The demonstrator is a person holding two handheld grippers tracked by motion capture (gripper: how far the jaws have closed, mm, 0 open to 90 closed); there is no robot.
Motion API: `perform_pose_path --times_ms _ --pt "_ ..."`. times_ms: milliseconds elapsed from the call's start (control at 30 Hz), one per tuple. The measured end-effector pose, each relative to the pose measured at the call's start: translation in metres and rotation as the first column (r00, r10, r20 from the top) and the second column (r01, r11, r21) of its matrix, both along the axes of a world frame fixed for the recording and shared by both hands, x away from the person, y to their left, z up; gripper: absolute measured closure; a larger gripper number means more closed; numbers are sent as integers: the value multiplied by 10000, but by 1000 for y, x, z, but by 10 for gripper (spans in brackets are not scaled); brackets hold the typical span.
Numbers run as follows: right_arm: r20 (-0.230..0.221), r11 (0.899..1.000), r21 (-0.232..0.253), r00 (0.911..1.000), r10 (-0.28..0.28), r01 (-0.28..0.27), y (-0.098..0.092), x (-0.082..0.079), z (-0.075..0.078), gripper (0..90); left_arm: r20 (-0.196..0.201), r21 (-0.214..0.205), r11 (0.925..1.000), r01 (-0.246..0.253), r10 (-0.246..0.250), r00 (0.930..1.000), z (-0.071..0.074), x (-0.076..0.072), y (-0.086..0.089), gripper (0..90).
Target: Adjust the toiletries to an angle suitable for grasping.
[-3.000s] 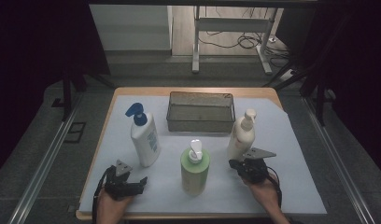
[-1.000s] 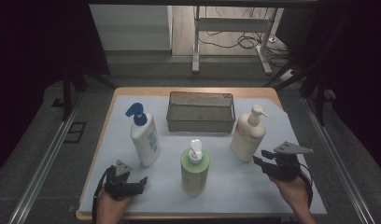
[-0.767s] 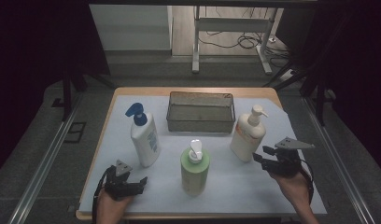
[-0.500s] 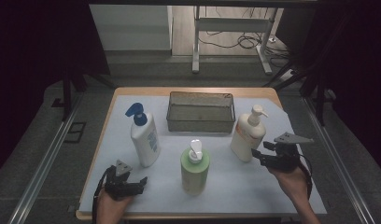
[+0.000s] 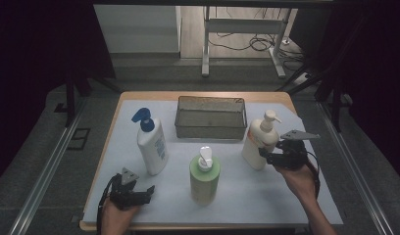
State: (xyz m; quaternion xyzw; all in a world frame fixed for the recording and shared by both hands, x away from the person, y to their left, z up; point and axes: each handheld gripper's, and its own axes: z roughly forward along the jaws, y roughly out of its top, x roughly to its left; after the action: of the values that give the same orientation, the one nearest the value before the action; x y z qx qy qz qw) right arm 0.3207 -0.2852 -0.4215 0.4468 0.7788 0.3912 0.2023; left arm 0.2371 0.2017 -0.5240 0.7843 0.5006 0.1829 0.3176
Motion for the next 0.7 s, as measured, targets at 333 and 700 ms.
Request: perform_pose_path --times_ms 333,700 --pt "43 9999 -58 9999 -102 103 11 13 -1 328 -8 -7 10000 3 -3 10000 0 0 0 121" --pt "223 9997 -176 9996 -169 173 19 22 0 334 -6 -4 10000 1 -1 10000 0 0 0 121"
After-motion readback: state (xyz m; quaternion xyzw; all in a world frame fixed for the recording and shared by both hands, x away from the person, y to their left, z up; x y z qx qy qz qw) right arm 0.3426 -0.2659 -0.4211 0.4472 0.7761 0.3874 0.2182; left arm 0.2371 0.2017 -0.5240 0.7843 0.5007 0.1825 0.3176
